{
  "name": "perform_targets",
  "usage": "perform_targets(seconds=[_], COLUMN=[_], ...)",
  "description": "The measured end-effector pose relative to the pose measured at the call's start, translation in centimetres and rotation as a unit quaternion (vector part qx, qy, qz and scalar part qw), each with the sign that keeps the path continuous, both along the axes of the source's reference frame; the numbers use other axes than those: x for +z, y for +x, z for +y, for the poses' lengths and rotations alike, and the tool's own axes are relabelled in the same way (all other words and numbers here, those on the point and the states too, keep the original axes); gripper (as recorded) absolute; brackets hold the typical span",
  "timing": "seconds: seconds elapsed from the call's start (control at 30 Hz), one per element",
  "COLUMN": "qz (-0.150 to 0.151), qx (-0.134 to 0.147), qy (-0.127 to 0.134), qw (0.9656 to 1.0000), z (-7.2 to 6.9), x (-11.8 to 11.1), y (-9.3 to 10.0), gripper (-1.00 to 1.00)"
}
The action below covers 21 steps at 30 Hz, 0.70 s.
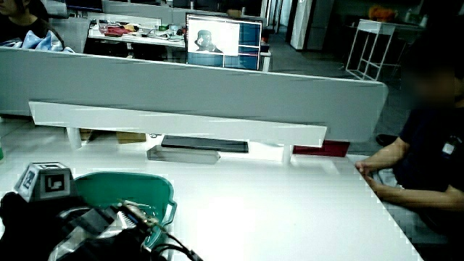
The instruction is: Pick apple from plate
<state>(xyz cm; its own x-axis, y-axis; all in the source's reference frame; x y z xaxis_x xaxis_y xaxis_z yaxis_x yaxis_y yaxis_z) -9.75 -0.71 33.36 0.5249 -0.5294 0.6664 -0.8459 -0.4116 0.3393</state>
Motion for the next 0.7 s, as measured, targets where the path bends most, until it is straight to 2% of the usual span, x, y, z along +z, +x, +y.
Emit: perform_targets(seconds=[0.03,0.07,0.1,0.2,0.23,0.27,0.3,0.33,0.37,0.4,0.47,0.53,0.57,0.6,0.67,0.7], qz=[-0.004,-0.002,0.018,0.015,0.006,0.024,0.018,0.036,0.046,0.016,0.057,0.065,0.053,0.086,0.095,0.091], qx=[-0.002,0.007,0.011,0.03,0.025,0.038,0.037,0.051,0.05,0.051,0.065,0.074,0.083,0.091,0.1,0.105], qy=[-0.012,-0.003,0.016,0.0,-0.024,0.0,-0.022,0.007,-0.003,-0.038,-0.012,-0.016,-0.021,-0.013,-0.011,-0.018], qw=[0.9999,1.0,0.9997,0.9995,0.9994,0.999,0.9989,0.998,0.9977,0.9979,0.9962,0.995,0.9949,0.9921,0.9904,0.9901], z=[-0.3,-0.5,-0.8,-1.7,-2.0,-2.3,-2.6,-2.9,-3.2,-3.5,-4.0,-4.4,-4.6,-5.0,-5.4,-5.6], x=[0.4,0.1,0.9,1.5,2.4,2.4,3.3,3.0,3.9,3.9,4.7,5.3,5.2,6.2,6.8,7.0], y=[0.1,0.4,0.4,1.0,1.1,1.3,1.4,1.6,1.7,2.0,2.3,2.7,3.0,3.1,3.5,3.7], gripper=[0.0,0.0,0.0,0.0,0.0,0.0,0.0,0.0,0.0,0.0,0.0,0.0,0.0,0.0,0.0,0.0])
